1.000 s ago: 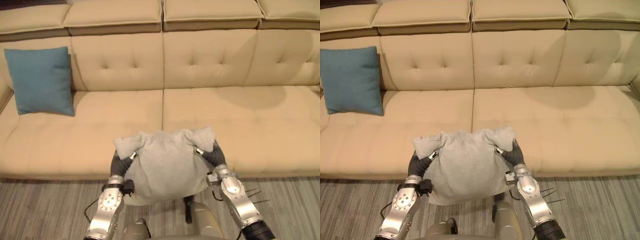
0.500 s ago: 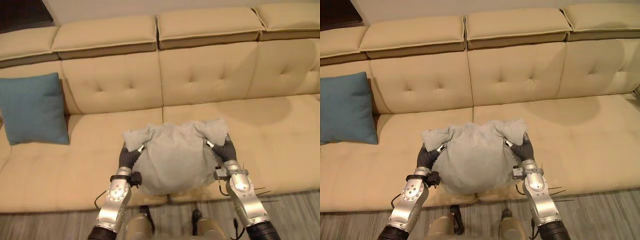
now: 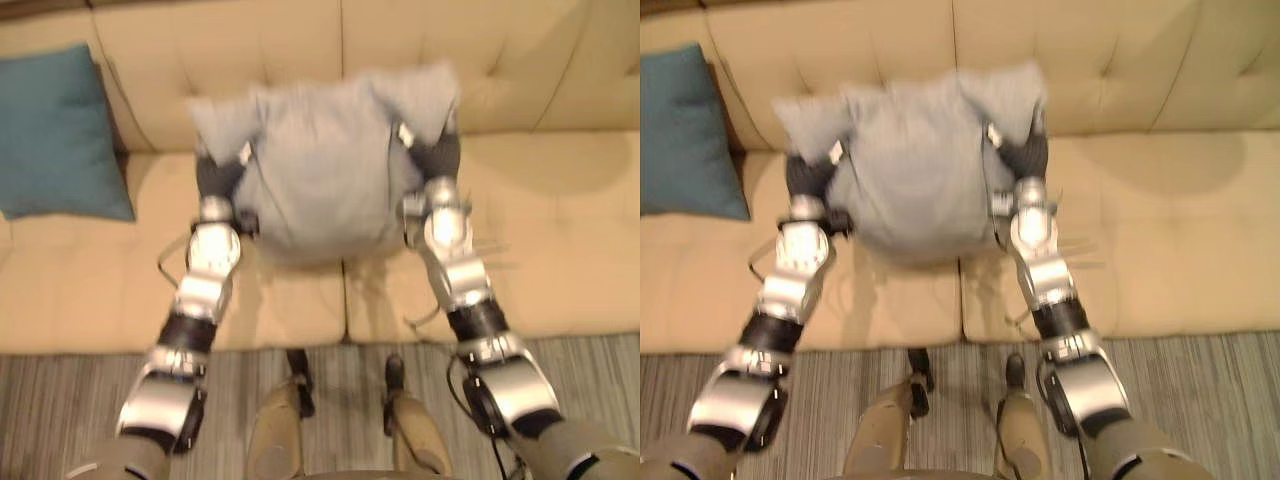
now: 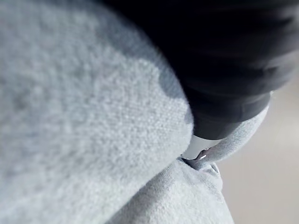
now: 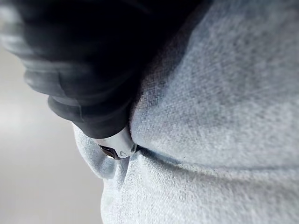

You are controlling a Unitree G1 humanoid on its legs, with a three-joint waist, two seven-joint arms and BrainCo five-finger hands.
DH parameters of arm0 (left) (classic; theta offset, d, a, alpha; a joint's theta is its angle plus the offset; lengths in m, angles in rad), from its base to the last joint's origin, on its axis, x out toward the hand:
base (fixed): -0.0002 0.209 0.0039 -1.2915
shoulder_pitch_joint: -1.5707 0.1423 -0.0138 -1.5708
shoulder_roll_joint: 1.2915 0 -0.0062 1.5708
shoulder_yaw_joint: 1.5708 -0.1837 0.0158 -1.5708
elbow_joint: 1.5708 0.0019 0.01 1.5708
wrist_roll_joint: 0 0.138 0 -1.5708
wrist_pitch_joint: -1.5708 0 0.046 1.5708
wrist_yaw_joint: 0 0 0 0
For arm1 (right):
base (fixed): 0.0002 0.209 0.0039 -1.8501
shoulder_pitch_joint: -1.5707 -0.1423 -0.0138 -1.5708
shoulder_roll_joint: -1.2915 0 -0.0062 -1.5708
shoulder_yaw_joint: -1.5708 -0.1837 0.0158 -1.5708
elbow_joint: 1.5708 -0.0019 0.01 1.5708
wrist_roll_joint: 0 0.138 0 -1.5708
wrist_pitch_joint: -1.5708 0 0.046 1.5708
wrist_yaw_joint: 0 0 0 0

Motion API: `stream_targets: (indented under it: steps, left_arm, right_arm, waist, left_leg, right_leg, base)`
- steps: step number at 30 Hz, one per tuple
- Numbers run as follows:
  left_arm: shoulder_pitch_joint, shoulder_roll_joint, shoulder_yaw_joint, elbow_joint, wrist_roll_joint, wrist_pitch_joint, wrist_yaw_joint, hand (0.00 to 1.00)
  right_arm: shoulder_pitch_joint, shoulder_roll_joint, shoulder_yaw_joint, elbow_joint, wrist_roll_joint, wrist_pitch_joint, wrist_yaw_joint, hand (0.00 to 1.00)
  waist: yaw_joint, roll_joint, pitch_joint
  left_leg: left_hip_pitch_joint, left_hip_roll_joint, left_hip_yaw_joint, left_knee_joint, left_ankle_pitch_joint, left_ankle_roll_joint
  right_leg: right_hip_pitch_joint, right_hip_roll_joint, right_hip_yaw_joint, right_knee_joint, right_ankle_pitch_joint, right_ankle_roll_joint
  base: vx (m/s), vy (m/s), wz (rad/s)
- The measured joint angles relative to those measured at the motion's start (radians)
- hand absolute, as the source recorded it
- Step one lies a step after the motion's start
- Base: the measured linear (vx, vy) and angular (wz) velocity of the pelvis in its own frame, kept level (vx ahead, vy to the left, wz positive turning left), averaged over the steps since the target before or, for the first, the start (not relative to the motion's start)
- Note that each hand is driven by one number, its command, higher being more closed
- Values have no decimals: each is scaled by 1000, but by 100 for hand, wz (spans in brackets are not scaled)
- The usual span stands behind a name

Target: Pick up cushions and gather them together orderly.

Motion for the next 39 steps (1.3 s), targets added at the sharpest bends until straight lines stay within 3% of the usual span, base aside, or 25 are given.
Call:
stream_targets:
  steps: [5,11,12,14,17,24,28,34,39]
  left_arm:
    - [-283,15,24,169,10,-3,41,100]
    - [-483,21,31,344,9,-2,57,100]
    - [-517,22,33,364,9,-2,57,0]
    - [-530,22,46,370,9,-6,60,0]
    - [-586,30,109,374,-1,-34,79,0]
    - [-598,72,114,380,-63,-47,69,0]
    - [-592,165,114,380,-102,-42,8,0]
    - [-443,290,182,370,-182,-20,-59,0]
    - [-153,295,231,193,-214,-20,-101,0]
  right_arm:
    - [-203,4,-62,101,-51,-1,-83,100]
    - [-393,-34,-84,266,-79,0,-114,100]
    - [-430,-42,-90,300,-80,0,-115,0]
    - [-461,-48,-92,319,-81,-1,-122,0]
    - [-530,-66,-92,346,-88,-43,-136,0]
    - [-548,-128,-87,355,-78,-40,-127,0]
    - [-546,-245,-66,354,-14,-34,-97,0]
    - [-395,-434,-73,259,198,-22,7,0]
    - [-114,-467,-87,59,307,-31,78,0]
  waist:
    - [-4,4,34]
    - [-4,11,91]
    - [-7,12,108]
    - [-10,13,132]
    - [-14,12,148]
    - [-15,12,151]
    - [-19,13,157]
    - [-21,12,156]
    - [-24,12,156]
  left_leg:
    - [-58,-9,-18,-125,106,-4]
    - [-140,-20,-30,-218,185,-14]
    - [-179,-18,-38,-226,197,-18]
    - [-208,-19,-38,-226,201,-18]
    - [-260,-18,-46,-226,217,-32]
    - [-279,-18,-48,-226,217,-32]
    - [-283,-17,-48,-225,217,-32]
    - [-230,-17,-47,-225,217,-32]
    - [-132,-16,-41,-226,183,-64]
  right_leg:
    - [-107,8,-20,17,15,-2]
    - [-248,8,-25,58,15,-3]
    - [-288,5,-32,60,21,-5]
    - [-316,5,-31,59,25,-4]
    - [-366,1,-33,58,30,-4]
    - [-387,-1,-32,57,30,-4]
    - [-394,-3,-36,70,30,-4]
    - [-361,-7,-49,113,27,-7]
    - [-287,-12,-48,162,-31,-12]
  base:
    - [-76,-37,11]
    - [-33,-24,4]
    - [-10,-9,5]
    - [9,-7,-2]
    - [47,-27,3]
    - [56,-30,-1]
    - [7,-10,3]
    - [-6,-28,2]
    - [-35,-75,5]
